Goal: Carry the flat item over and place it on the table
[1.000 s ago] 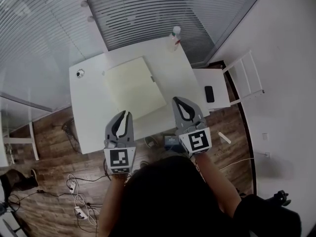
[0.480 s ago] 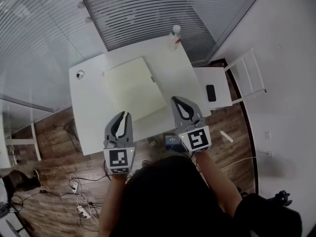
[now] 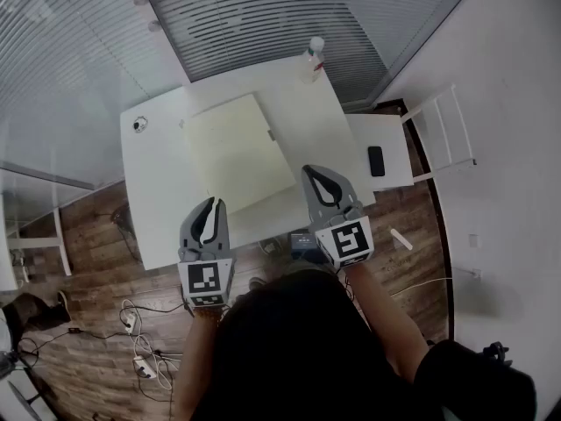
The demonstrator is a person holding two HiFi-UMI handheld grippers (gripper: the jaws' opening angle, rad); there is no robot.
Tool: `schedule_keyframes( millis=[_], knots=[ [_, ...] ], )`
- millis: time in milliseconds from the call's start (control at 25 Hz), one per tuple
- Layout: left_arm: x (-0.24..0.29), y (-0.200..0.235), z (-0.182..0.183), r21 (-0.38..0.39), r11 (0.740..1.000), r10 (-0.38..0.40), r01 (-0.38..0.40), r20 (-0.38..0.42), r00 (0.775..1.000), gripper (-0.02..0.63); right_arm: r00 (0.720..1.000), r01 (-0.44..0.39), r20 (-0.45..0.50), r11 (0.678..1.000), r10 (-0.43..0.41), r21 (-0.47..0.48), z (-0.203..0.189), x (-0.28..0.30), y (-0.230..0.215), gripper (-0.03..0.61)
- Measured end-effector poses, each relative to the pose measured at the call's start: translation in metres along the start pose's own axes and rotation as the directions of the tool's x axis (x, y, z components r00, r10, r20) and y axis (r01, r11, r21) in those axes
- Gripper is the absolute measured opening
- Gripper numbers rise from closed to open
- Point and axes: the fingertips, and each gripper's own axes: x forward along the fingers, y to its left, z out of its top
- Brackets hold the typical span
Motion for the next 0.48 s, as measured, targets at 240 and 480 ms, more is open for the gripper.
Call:
schedule_keyframes(
  millis=[240, 480],
  knots=[
    [0.007, -0.026, -0.028, -0.033, 0.999, -0.021, 0.018, -0.071, 0.997, 0.052, 0.998, 0.006, -0.061, 0.999, -0.004, 0.035, -0.030, -0.015, -0.019, -0.003],
    [-0.054, -0.022, -0.065, -0.150, 0.988, -0.060, 0.042, -0.120, 0.991, 0.052, 0.987, 0.007, -0.159, 0.999, 0.000, 0.043, -0.011, -0.029, 0.034, -0.003]
  ],
)
